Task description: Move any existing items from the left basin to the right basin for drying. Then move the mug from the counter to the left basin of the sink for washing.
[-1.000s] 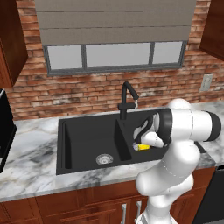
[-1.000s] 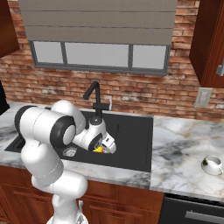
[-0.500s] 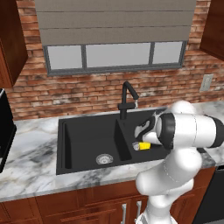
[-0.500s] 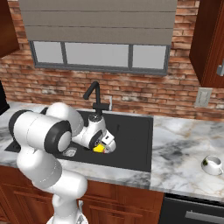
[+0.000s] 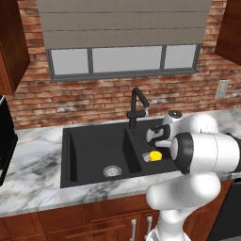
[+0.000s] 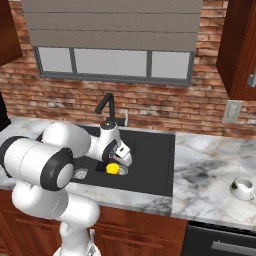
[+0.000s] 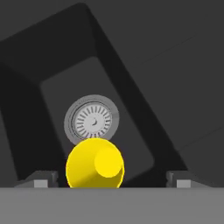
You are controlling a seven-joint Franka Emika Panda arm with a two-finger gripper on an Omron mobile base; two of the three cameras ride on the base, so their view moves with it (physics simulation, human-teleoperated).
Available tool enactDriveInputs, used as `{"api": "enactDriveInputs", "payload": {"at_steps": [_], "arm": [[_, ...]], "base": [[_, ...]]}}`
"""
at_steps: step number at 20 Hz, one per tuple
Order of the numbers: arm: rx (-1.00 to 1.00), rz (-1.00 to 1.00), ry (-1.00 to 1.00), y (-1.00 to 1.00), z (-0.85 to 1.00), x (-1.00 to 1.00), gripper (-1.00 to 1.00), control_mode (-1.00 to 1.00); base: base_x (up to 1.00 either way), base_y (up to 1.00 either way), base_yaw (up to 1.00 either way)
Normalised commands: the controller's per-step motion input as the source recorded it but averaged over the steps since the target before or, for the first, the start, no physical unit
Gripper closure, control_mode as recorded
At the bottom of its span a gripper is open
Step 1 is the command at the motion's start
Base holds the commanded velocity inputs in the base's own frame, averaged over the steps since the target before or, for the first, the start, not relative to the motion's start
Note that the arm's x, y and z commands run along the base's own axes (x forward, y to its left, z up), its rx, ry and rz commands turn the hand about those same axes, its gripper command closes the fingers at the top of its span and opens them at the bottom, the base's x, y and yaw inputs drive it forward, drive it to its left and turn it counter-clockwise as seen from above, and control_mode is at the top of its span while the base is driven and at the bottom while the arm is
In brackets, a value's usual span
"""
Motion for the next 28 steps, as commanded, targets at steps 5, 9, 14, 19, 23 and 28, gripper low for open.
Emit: {"api": "enactDriveInputs", "payload": {"at_steps": [5, 9, 14, 19, 23, 28], "arm": [[0.0, -0.05, 0.05, -0.09, 0.52, -0.03, -1.0, -1.0], [0.0, -0.06, 0.08, -0.16, 0.54, -0.04, -1.0, -1.0], [0.0, -0.07, 0.1, -0.28, 0.5, -0.01, -1.0, -1.0], [0.0, -0.07, 0.12, -0.35, 0.47, -0.01, -1.0, -1.0], [0.0, -0.09, 0.11, -0.4, 0.34, -0.05, -1.0, -1.0], [0.0, -0.09, 0.09, -0.45, 0.29, -0.09, -1.0, -1.0]], "base": [[0.0, 0.0, 0.0], [0.0, 0.0, 0.0], [0.0, 0.0, 0.0], [0.0, 0.0, 0.0], [0.0, 0.0, 0.0], [0.0, 0.0, 0.0]]}}
